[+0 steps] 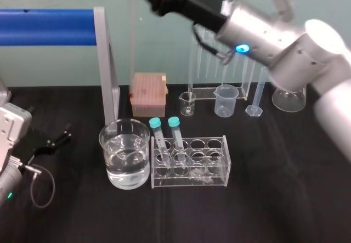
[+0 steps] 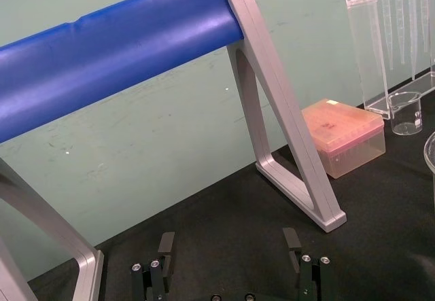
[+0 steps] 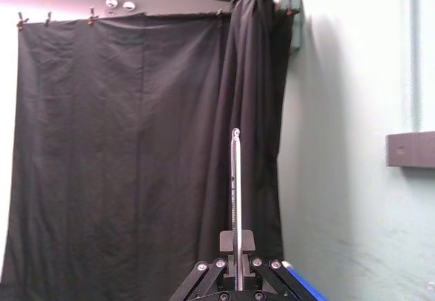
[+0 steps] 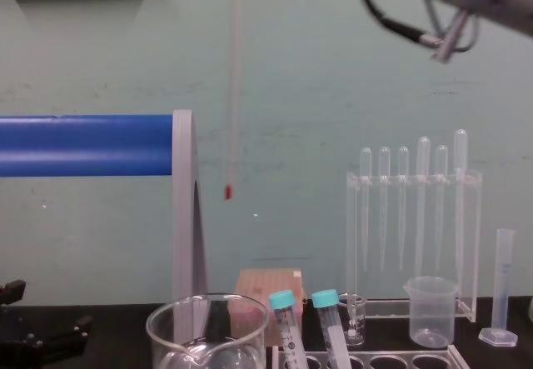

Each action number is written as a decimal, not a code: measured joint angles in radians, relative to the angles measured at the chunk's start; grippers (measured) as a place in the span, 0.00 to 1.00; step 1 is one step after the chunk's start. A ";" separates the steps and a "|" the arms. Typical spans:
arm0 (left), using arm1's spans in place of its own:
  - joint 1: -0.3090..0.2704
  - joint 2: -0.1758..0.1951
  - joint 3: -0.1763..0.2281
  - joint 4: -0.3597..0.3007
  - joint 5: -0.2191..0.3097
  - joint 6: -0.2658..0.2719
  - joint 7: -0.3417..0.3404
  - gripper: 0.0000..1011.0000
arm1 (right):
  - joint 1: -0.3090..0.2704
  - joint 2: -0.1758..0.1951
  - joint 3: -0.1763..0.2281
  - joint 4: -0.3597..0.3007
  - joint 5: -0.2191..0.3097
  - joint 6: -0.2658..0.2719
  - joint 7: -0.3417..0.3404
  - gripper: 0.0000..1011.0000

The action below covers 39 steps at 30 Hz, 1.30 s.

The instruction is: Hold the thermometer with one hand and immerse one end into the beaker, then reinsert it into the test tube rack.

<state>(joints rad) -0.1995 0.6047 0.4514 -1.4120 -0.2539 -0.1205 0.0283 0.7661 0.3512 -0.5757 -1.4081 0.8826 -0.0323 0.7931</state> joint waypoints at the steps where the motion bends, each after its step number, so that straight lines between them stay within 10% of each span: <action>1: 0.000 0.000 0.000 0.000 0.000 0.000 0.000 1.00 | 0.006 -0.009 -0.008 0.011 -0.003 -0.001 0.003 0.06; 17: 0.000 0.000 0.000 0.000 0.000 0.000 0.000 1.00 | 0.014 -0.108 -0.145 0.249 -0.133 -0.034 0.033 0.06; 39: 0.000 0.000 0.000 0.000 0.000 0.000 0.000 1.00 | -0.025 -0.140 -0.150 0.367 -0.205 -0.065 0.088 0.06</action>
<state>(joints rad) -0.1995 0.6047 0.4514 -1.4120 -0.2539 -0.1206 0.0283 0.7407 0.2117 -0.7255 -1.0416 0.6773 -0.0969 0.8806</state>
